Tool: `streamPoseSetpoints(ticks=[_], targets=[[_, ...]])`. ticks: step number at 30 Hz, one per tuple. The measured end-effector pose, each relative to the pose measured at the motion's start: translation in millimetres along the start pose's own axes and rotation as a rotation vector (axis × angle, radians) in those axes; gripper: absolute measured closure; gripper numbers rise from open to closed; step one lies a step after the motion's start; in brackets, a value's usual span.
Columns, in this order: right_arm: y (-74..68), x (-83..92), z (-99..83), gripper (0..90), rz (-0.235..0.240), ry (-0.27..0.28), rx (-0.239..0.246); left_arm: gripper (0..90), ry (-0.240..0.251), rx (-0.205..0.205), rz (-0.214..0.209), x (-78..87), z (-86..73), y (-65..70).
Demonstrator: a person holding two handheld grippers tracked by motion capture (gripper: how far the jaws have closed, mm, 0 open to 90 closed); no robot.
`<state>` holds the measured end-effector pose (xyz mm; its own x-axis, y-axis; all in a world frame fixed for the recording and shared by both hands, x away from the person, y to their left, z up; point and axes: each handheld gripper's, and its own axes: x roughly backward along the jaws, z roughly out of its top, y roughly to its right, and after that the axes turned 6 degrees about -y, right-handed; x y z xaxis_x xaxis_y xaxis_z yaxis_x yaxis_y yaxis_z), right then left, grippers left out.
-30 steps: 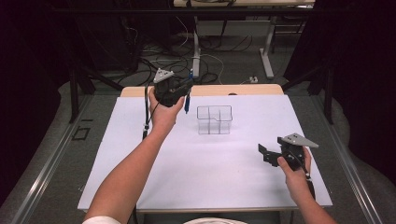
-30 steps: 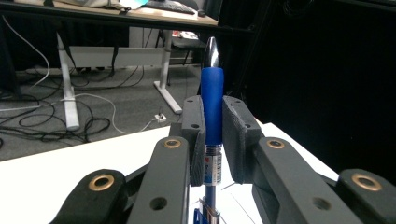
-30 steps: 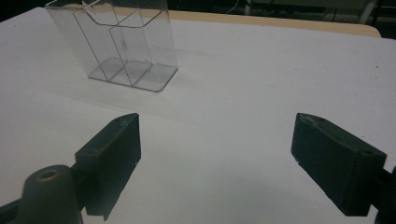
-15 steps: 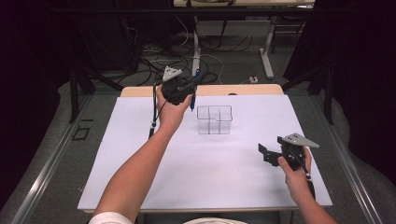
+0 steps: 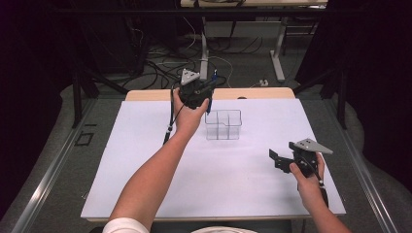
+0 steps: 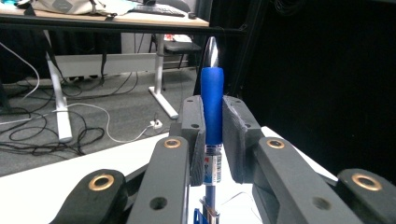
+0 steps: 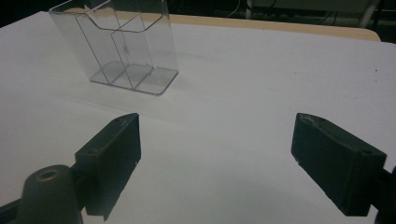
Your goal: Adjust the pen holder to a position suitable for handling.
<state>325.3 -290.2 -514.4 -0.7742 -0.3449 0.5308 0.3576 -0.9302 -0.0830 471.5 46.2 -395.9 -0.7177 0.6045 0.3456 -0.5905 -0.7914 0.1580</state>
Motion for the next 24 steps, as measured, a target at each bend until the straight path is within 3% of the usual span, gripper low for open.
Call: streamPoseSetpoints(ticks=[15,24], targets=[[-0.4,-1.0,0.0,15.5,0.0,-0.006,0.003,80.1,-0.018,-0.006,0.023,-15.6,-6.8,1.5],[-0.4,-1.1,0.0,15.5,0.006,-0.002,0.004,80.1,-0.058,-0.003,0.033,-26.0,-15.5,0.2]])
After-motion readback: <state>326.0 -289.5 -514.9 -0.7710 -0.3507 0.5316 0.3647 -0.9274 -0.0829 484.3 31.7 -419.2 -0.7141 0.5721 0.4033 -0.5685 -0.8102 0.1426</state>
